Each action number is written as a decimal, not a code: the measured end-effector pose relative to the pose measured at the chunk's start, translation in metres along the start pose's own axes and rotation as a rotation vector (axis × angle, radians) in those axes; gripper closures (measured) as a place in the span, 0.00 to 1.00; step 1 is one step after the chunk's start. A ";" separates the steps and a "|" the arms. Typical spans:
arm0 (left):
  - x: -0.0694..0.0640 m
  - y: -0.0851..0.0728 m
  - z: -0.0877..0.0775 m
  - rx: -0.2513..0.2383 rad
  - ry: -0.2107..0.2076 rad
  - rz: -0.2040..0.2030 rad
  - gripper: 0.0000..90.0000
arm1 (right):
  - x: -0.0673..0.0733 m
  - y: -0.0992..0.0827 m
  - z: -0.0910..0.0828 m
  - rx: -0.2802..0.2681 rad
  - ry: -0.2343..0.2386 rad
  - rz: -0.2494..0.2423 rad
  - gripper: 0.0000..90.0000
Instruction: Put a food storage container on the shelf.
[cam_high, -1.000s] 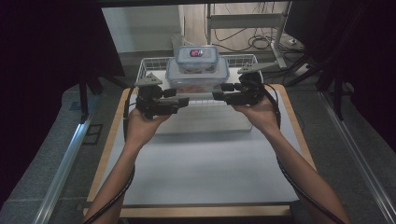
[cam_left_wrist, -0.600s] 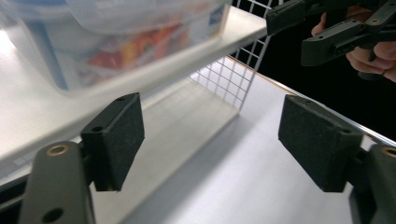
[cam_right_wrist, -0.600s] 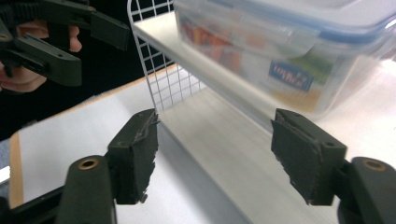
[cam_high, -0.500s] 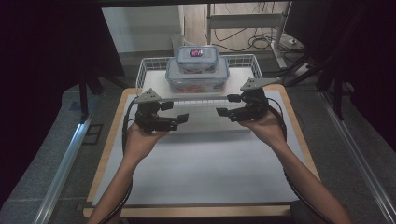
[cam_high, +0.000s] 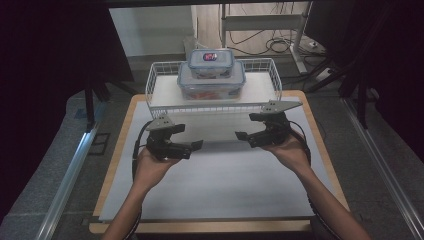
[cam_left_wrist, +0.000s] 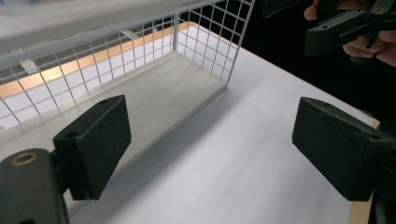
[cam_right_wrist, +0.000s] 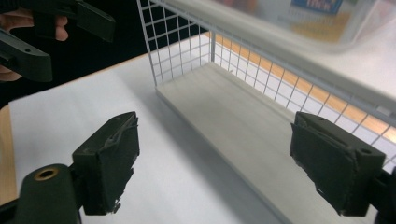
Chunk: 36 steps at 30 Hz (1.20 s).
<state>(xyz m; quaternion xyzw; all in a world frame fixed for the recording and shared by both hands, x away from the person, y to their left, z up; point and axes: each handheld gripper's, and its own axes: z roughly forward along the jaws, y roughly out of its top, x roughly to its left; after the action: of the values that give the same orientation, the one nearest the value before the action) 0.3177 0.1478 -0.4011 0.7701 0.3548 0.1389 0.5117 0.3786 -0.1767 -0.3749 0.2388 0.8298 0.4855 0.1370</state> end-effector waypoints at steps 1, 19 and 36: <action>-0.001 -0.004 0.000 0.002 0.007 0.004 0.11 | 0.001 -0.003 0.000 0.003 -0.001 -0.002 0.16; -0.015 -0.048 -0.002 0.044 0.034 0.033 0.05 | 0.012 -0.053 -0.012 0.050 -0.015 -0.007 0.08; -0.018 -0.092 -0.003 0.085 0.090 0.043 0.04 | 0.016 -0.092 -0.021 0.081 -0.006 0.033 0.07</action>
<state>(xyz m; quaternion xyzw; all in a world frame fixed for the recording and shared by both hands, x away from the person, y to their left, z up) 0.2656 0.1581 -0.4788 0.7916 0.3662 0.1691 0.4589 0.3309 -0.2221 -0.4445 0.2592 0.8443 0.4530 0.1216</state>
